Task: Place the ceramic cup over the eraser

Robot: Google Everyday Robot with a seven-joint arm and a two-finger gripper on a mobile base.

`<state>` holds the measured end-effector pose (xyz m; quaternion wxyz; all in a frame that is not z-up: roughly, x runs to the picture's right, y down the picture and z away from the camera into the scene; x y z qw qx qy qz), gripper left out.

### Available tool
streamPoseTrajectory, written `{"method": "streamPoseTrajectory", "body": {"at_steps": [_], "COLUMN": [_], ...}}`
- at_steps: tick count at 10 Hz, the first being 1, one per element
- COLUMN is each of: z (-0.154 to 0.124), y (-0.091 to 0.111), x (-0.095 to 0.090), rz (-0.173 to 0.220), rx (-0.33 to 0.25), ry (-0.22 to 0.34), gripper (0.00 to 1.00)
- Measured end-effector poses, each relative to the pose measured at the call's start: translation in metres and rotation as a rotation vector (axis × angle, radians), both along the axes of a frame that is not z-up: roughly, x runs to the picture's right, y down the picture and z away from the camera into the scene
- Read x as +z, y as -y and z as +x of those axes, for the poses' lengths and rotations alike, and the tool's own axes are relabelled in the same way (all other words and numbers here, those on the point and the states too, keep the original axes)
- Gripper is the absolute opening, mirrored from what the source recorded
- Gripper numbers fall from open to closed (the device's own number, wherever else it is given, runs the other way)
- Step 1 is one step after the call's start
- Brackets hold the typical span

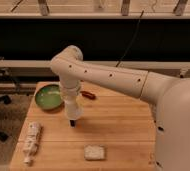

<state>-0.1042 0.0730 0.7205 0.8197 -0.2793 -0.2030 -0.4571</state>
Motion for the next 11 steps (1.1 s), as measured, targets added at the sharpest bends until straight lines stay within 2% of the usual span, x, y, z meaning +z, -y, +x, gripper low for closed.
{"method": "streamPoseTrajectory", "body": {"at_steps": [5, 11], "z": [-0.004, -0.007], "y": [-0.018, -0.030], "x": [0.020, 0.035], "rz": [-0.016, -0.008], "rx": [0.000, -0.007], "ry": [0.006, 0.044], "gripper": [0.00, 0.00]}}
